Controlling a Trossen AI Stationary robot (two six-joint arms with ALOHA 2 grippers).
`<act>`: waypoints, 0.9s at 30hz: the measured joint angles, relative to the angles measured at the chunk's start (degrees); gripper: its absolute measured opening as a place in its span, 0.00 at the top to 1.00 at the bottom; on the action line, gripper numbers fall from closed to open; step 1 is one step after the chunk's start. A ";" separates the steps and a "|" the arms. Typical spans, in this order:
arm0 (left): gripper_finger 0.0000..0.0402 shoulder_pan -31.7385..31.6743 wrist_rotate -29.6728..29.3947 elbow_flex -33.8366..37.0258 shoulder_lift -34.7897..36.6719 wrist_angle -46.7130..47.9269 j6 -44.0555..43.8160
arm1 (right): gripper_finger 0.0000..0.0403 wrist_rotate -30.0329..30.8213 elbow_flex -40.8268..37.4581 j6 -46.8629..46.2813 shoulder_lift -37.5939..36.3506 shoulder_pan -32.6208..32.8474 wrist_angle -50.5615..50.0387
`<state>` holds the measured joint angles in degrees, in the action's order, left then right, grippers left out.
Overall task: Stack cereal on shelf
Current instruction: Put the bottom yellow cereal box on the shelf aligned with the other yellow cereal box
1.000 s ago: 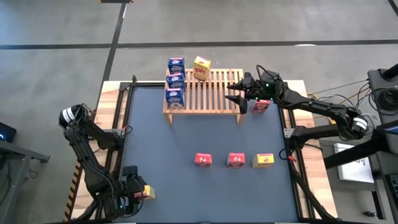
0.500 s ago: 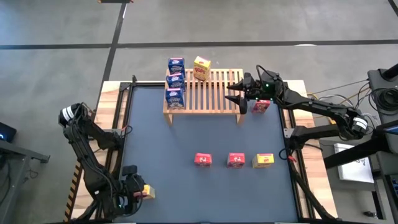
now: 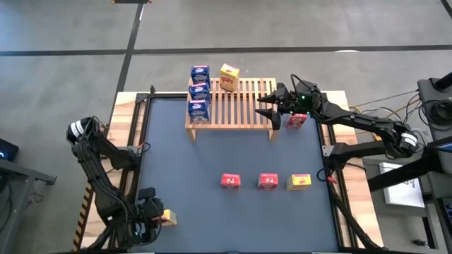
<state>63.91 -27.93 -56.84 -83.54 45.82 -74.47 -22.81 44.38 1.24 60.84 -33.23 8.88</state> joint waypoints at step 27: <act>0.63 -4.59 -10.14 -7.19 6.16 13.75 11.36 | 0.42 -3.12 0.00 -2.24 -0.07 3.34 4.62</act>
<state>59.33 -38.07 -64.03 -77.39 59.57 -63.11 -25.92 44.38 -1.01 60.77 -29.89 13.50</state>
